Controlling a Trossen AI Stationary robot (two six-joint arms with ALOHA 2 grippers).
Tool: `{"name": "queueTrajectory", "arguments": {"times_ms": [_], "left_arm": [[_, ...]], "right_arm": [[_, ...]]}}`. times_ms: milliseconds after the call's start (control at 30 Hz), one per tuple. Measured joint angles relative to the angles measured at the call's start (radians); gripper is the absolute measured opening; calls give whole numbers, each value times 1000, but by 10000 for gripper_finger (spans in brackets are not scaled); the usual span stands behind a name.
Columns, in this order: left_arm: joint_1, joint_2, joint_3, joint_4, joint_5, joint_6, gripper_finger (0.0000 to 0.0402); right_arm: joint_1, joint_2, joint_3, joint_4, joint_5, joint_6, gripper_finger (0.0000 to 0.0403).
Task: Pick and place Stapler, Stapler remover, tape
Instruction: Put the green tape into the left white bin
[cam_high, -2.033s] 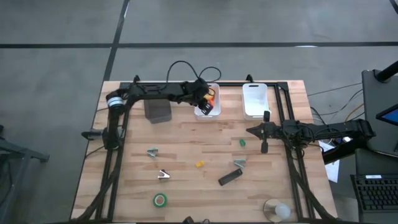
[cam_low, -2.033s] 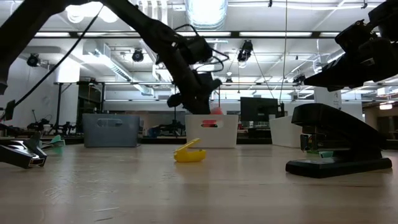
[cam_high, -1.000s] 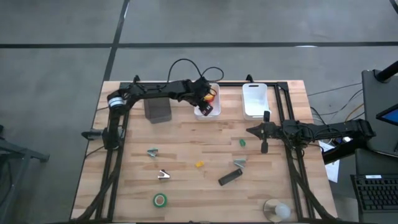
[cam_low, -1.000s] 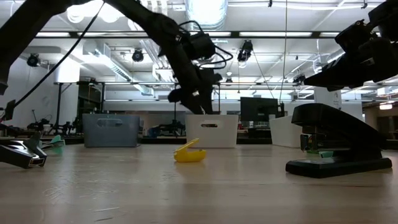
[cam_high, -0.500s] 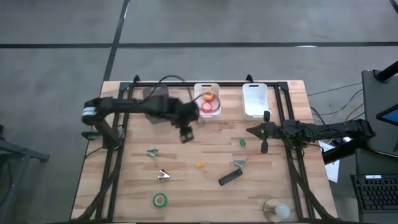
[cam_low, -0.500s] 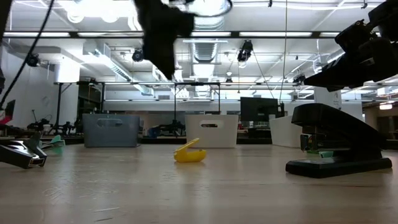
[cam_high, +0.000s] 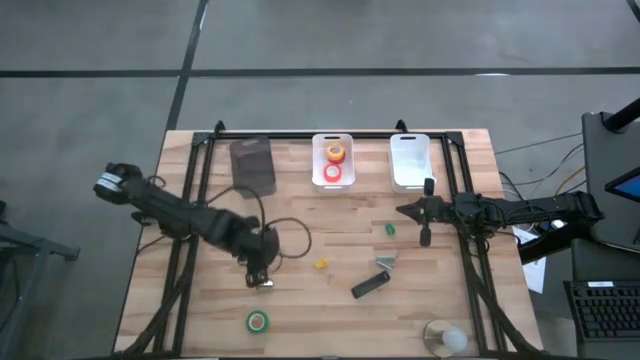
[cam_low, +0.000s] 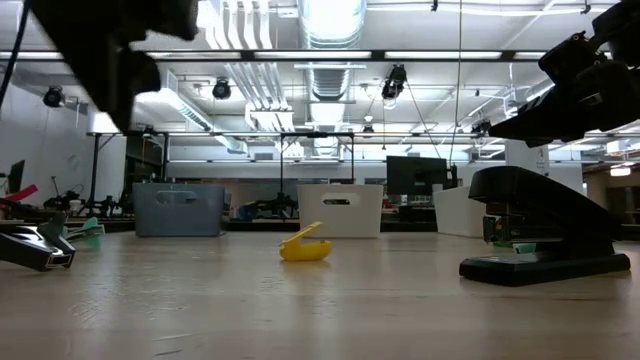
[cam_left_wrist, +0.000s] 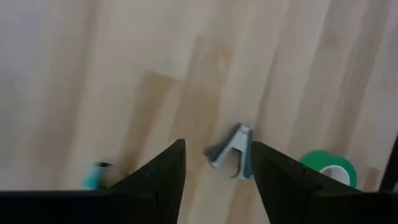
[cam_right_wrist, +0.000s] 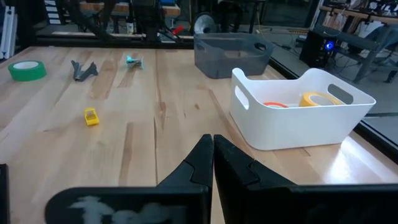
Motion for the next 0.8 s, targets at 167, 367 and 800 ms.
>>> {"name": "queueTrajectory", "arguments": {"times_ms": [167, 367, 800], "left_arm": [[-120, 16, -91, 161, 38, -110, 183], [-268, 50, -112, 254, 27, -196, 182], [-411, 188, -111, 396, -64, -311, 182]], "right_arm": [[0, 0, 0, 0, 0, -11, 8], [0, 0, 0, 0, 0, -9, 8], [0, 0, 0, 0, 0, -1, 8]]}}
